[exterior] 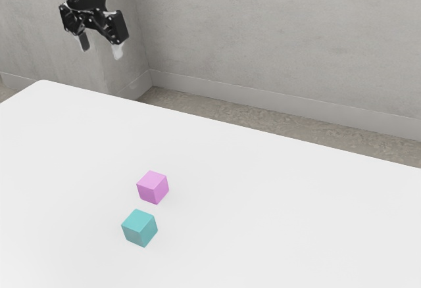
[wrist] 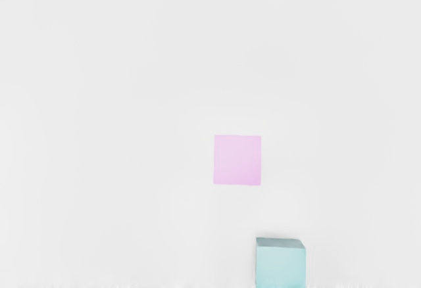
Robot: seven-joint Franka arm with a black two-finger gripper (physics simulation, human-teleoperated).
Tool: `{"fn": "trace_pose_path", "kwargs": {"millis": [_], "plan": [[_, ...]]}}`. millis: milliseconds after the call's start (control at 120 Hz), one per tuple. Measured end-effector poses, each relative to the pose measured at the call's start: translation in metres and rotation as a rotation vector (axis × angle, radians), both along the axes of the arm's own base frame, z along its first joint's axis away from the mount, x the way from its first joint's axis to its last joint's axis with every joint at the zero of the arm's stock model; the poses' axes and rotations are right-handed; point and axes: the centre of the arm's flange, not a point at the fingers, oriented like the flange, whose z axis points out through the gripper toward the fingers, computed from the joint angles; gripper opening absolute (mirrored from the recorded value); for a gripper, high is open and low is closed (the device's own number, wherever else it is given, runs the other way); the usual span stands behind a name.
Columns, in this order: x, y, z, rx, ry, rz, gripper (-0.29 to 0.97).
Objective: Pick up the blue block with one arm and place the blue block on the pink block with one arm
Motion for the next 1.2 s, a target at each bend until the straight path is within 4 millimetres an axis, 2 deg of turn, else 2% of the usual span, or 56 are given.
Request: {"fn": "trace_pose_path", "kwargs": {"millis": [200,217,258,283,317,358,408,558,767,817,883,958,1058,1133,1200], "plan": [[-0.006,-0.004,0.003,0.023,0.025,0.021,0.68],[-0.008,-0.004,0.015,0.022,0.006,0.023,0.68],[-0.019,-0.004,0.065,0.017,-0.081,0.03,0.68],[-0.027,-0.004,0.086,0.014,-0.115,0.034,0.68],[-0.034,-0.004,0.101,0.006,-0.134,0.036,0.68],[-0.04,-0.006,0.109,-0.004,-0.136,0.036,0.68],[-0.042,-0.008,0.11,-0.013,-0.123,0.036,0.68],[-0.025,-0.017,0.085,-0.026,-0.041,0.026,0.68],[-0.026,-0.032,0.077,-0.06,-0.007,0.0,0.68],[-0.027,-0.036,0.063,-0.077,0.014,-0.009,0.68],[-0.032,-0.041,0.026,-0.088,0.058,-0.014,0.68],[-0.035,-0.048,-0.023,-0.091,0.101,-0.02,0.68],[-0.036,-0.068,-0.095,-0.086,0.145,-0.051,0.68],[-0.04,-0.079,-0.126,-0.082,0.138,-0.069,0.68],[-0.043,-0.08,-0.154,-0.08,0.141,-0.071,0.68]]}}
